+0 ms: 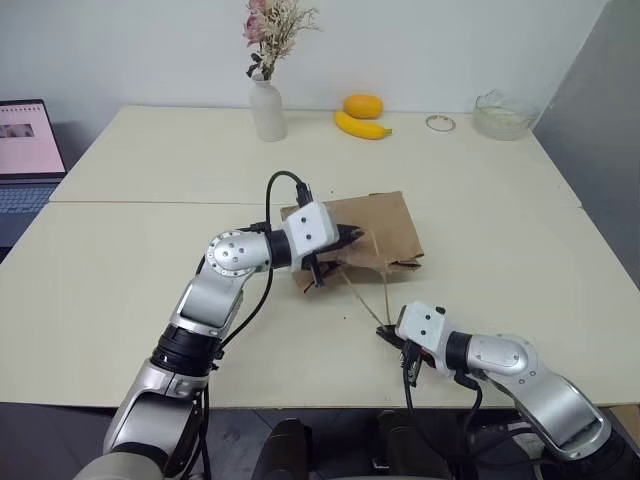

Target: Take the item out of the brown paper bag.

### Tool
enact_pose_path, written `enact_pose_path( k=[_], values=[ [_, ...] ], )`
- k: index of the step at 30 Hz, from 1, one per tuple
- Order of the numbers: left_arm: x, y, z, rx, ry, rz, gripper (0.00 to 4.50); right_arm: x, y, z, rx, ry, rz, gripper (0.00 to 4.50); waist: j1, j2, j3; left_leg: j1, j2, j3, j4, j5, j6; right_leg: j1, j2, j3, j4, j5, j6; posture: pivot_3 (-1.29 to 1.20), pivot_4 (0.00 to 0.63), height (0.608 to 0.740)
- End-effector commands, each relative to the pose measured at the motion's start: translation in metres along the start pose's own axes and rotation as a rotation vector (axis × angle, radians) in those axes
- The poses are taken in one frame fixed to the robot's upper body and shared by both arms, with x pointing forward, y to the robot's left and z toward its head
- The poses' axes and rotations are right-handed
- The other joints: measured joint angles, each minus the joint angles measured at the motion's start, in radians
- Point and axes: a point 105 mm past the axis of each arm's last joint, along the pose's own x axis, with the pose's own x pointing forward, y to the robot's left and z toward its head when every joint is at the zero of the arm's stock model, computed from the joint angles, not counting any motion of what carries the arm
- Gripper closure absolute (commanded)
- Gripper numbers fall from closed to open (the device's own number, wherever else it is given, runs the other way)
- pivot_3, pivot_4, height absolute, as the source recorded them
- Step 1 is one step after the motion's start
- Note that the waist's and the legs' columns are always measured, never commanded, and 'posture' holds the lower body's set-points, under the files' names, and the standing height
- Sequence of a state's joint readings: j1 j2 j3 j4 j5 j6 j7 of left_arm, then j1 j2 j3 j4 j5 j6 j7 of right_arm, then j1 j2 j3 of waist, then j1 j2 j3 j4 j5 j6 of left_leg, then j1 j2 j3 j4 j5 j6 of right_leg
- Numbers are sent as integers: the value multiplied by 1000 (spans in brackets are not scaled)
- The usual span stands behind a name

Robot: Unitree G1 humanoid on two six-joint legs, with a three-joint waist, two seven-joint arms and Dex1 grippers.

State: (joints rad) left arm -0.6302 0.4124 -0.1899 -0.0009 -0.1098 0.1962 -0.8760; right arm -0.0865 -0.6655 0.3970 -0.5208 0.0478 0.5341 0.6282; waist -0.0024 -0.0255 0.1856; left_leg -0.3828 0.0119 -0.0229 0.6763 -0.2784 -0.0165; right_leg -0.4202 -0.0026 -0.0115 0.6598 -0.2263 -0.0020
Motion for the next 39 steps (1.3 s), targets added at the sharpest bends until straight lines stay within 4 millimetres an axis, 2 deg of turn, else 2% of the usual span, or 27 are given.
enact_pose_path(
  k=[1,6,15,24,31,34,37,39],
  values=[
    [-5,40,48,-75,-110,156,4500,3,7,-16,-72,76,19,4480,3,0,0,0,0,0,0,0,0,0,0,0,0,0,0,0,150,740],
    [-9,64,66,-167,-120,233,4500,6,11,-25,-135,119,28,4480,0,0,0,0,0,0,0,0,0,0,0,0,0,0,0,0,150,740],
    [-15,79,77,-158,-117,274,4500,7,16,-28,-191,135,57,4480,0,0,0,0,0,-1,0,0,0,0,0,1,0,0,0,0,150,740],
    [-16,88,88,-124,-138,283,4500,8,13,-29,-213,150,62,4480,0,-1,-1,1,0,-1,0,0,0,1,0,1,0,0,0,0,150,740],
    [-15,74,90,-146,-154,206,4500,10,10,-19,-224,101,56,4480,0,-2,-2,2,0,-1,1,0,0,1,-1,1,0,0,0,0,150,740],
    [-15,62,91,-150,-161,140,4500,9,4,-3,-194,29,14,4480,-1,-2,-2,2,0,-1,0,0,-1,1,0,1,1,0,0,0,150,740],
    [-15,51,96,-145,-200,85,4500,-1,2,20,-146,-65,7,3621,-2,-2,-2,2,0,-1,0,0,-1,0,0,2,2,0,0,0,150,740],
    [-16,48,97,-145,-206,69,4500,-7,1,26,-113,-94,6,2929,-1,-2,-2,1,1,-2,0,0,-1,0,0,1,2,0,0,0,150,740]
  ],
)
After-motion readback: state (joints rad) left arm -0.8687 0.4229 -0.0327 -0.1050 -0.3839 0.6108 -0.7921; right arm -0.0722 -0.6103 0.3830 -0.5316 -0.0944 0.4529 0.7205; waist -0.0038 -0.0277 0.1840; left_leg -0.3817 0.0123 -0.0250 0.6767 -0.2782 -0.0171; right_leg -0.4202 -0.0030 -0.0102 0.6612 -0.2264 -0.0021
